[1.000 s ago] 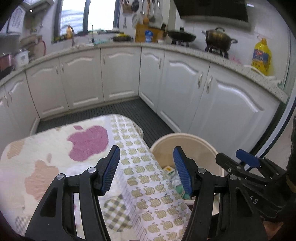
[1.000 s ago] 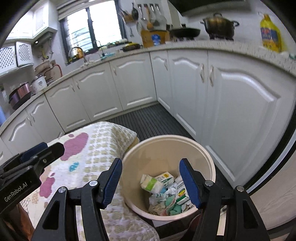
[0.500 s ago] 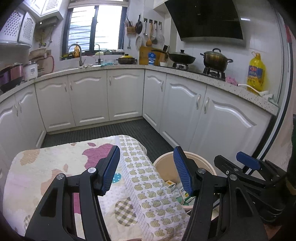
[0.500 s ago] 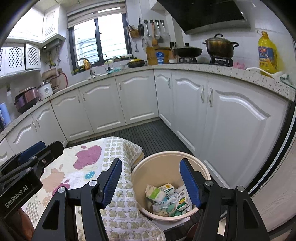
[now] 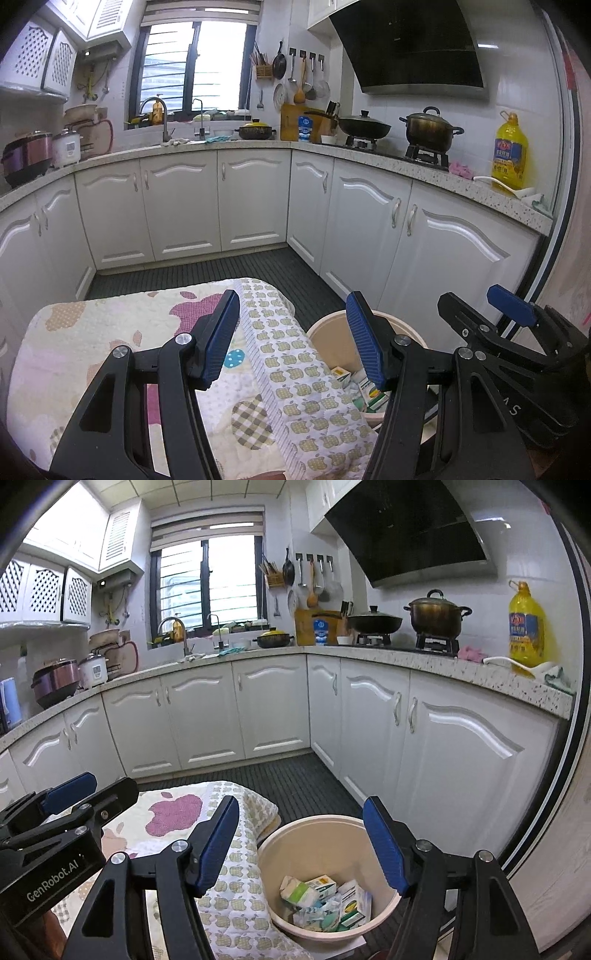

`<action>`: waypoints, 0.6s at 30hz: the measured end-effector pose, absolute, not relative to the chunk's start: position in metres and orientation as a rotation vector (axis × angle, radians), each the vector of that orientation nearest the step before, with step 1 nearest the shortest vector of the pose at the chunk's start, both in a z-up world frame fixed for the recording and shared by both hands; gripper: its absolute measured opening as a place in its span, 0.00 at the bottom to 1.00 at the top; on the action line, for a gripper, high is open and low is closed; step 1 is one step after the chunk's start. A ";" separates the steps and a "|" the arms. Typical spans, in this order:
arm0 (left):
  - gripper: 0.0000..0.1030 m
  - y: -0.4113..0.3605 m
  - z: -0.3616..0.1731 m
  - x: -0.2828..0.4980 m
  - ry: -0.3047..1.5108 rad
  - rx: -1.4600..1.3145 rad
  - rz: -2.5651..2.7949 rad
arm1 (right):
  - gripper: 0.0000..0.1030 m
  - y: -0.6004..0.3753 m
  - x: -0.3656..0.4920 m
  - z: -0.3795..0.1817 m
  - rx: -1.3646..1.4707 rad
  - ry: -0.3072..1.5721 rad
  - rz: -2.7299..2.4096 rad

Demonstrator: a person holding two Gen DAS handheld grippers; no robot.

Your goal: Collect trash

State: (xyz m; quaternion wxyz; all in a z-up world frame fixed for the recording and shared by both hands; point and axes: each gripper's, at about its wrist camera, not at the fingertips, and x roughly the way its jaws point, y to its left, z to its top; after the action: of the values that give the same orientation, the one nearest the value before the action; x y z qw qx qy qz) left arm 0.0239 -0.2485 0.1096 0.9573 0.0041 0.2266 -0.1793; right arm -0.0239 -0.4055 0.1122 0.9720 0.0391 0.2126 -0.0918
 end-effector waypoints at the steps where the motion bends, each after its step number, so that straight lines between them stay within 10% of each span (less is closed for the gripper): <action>1: 0.57 -0.249 0.111 0.023 0.457 0.008 -0.362 | 0.66 -0.405 -0.025 0.112 0.079 0.430 -0.186; 18: 0.57 -0.249 0.110 0.025 0.460 0.012 -0.337 | 0.66 -0.404 -0.026 0.113 0.080 0.431 -0.187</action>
State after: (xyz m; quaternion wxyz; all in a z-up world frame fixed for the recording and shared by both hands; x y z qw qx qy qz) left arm 0.0246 -0.2489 0.1098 0.9595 0.0058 0.2271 -0.1664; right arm -0.0262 -0.4039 0.1126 0.9717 0.0398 0.2135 -0.0927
